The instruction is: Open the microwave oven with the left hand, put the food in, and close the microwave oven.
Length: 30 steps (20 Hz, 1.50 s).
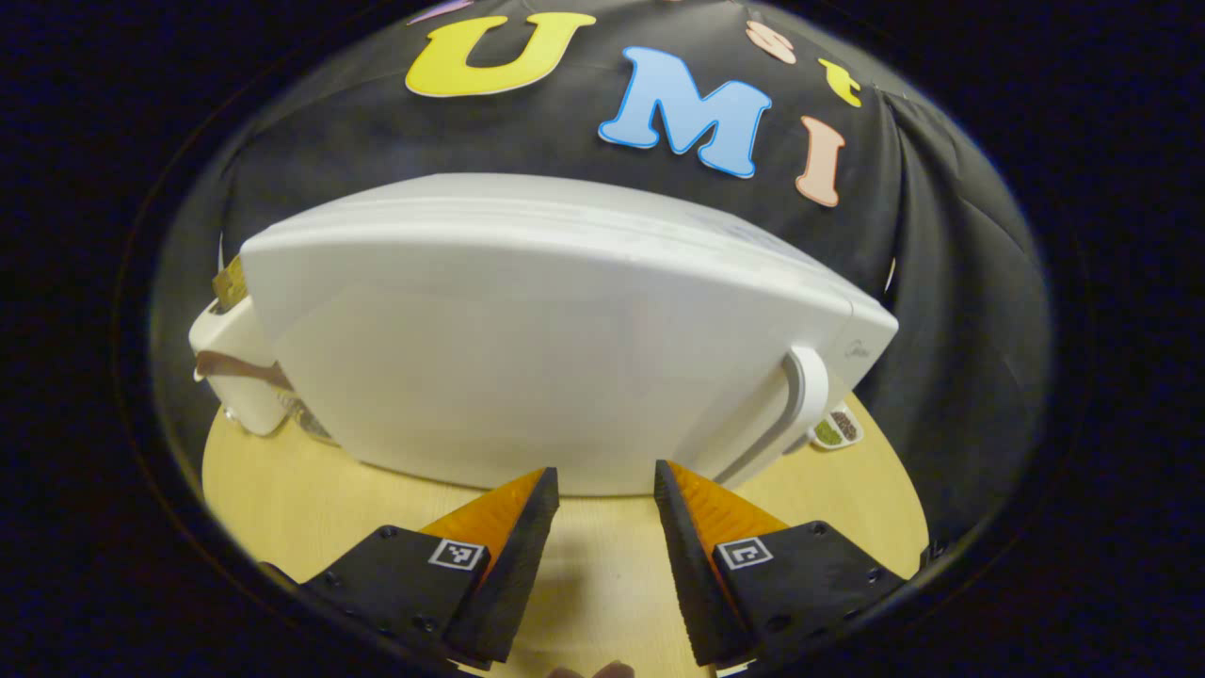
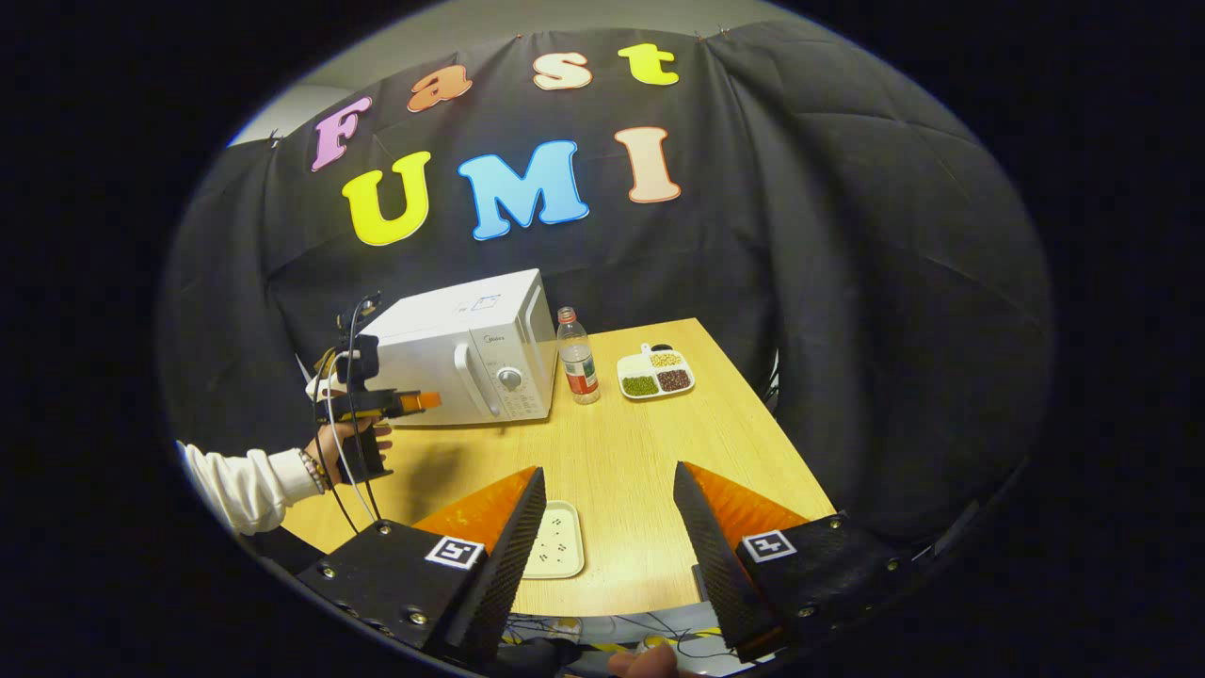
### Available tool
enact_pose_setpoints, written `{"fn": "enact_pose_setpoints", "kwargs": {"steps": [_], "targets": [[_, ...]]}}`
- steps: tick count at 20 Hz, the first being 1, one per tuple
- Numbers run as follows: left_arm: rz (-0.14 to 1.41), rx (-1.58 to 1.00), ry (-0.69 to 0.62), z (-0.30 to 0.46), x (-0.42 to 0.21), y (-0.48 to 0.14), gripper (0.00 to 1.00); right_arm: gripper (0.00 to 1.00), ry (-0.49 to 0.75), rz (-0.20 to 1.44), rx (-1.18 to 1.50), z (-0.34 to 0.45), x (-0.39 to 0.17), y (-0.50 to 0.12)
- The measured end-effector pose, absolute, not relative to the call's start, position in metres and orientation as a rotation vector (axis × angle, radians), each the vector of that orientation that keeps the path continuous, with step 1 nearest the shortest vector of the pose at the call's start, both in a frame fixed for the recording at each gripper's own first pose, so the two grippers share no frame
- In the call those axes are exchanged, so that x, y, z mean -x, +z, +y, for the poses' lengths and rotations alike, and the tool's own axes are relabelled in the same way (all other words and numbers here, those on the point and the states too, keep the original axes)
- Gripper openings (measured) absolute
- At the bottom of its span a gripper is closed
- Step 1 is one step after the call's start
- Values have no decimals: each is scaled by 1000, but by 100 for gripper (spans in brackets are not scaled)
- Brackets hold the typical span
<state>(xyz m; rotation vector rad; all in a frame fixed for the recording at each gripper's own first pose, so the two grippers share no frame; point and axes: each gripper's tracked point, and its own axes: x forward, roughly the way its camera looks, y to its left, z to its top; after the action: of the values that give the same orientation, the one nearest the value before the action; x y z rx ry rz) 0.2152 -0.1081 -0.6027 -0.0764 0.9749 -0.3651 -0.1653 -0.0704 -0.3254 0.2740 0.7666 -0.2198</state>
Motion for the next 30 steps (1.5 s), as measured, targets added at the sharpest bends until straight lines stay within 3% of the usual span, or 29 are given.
{"fn": "enact_pose_setpoints", "kwargs": {"steps": [7, 12, 15, 19, 26, 30], "targets": [[1156, 171, -179, -49, -66, -609, 77, 84, -98, 735, -315, -84, 153, -332], [1116, 272, -31, -10, -36, -548, 76, 84, 24, 706, -291, -81, 128, -328], [1036, 258, -19, -12, -40, -489, 77, 84, 52, 645, -289, -84, 111, -313], [851, 165, -79, -15, -73, -366, 75, 84, 56, 583, -255, -98, 92, -287], [505, 193, -197, -77, -118, -171, 75, 84, 38, 444, -120, -98, 52, -179], [274, 170, -231, -73, -131, -56, 76, 84, 60, 363, -129, -65, 12, -114]]}}
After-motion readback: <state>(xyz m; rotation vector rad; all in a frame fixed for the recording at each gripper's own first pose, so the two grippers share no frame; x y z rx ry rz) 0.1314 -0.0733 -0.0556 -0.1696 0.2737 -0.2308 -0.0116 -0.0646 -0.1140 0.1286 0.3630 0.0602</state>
